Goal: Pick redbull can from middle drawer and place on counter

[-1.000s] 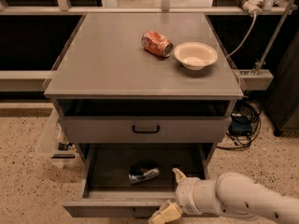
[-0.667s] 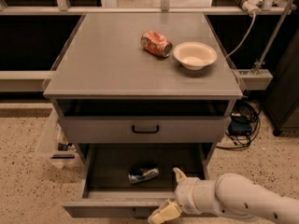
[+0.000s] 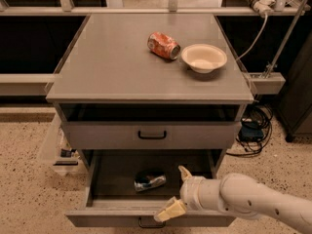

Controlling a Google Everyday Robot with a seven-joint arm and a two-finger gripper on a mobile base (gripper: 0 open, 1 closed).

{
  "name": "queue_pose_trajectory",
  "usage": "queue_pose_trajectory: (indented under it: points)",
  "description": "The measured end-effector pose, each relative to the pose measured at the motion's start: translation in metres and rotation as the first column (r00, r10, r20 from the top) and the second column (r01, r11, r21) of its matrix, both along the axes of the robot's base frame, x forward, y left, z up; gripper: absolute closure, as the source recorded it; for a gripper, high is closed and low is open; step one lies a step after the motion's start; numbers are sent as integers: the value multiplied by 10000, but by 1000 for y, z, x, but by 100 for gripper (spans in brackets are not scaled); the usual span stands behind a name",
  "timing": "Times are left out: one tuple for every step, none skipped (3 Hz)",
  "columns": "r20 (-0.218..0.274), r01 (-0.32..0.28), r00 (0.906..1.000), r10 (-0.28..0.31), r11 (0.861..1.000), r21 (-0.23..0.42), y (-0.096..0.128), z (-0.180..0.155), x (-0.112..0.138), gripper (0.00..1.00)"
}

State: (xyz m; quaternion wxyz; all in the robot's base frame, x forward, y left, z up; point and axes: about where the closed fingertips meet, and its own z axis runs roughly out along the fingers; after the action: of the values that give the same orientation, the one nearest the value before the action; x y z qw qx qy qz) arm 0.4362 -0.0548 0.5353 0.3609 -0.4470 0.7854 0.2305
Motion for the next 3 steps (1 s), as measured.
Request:
queue_pose_trajectory:
  points:
    - [423, -57, 9991, 38, 9990, 449, 12, -9, 31, 0]
    - [388, -10, 9992, -12, 9984, 570, 13, -13, 34, 0]
    - [207, 171, 9996, -183, 9982, 568, 11, -17, 30, 0]
